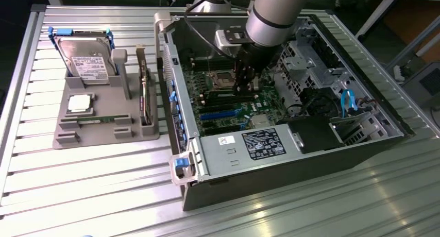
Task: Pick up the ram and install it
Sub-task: 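Insert the ram into the slot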
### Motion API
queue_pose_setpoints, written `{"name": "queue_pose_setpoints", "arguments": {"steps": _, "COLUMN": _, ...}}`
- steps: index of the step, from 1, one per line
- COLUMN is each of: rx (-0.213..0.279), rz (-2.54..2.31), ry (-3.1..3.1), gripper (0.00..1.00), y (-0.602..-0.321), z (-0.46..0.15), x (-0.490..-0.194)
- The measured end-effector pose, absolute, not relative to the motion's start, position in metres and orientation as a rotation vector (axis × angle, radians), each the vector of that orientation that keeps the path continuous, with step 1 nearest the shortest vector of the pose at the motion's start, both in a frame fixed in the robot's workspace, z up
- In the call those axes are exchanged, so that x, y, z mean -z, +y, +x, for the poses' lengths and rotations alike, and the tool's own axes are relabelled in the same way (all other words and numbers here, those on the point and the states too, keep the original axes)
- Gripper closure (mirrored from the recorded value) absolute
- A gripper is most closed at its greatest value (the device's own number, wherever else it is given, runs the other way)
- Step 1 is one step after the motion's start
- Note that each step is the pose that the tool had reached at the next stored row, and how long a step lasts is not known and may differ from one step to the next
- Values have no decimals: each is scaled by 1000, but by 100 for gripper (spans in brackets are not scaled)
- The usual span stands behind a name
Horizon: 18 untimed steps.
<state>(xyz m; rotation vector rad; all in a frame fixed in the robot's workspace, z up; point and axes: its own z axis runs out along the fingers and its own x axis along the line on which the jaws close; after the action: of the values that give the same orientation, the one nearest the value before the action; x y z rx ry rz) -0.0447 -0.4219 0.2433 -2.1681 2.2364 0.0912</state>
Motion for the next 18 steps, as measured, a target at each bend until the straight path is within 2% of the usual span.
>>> {"name": "queue_pose_setpoints", "arguments": {"steps": 18, "rx": -91, "rz": -2186, "ry": 2221, "gripper": 89, "y": -421, "z": -41, "x": -235}}
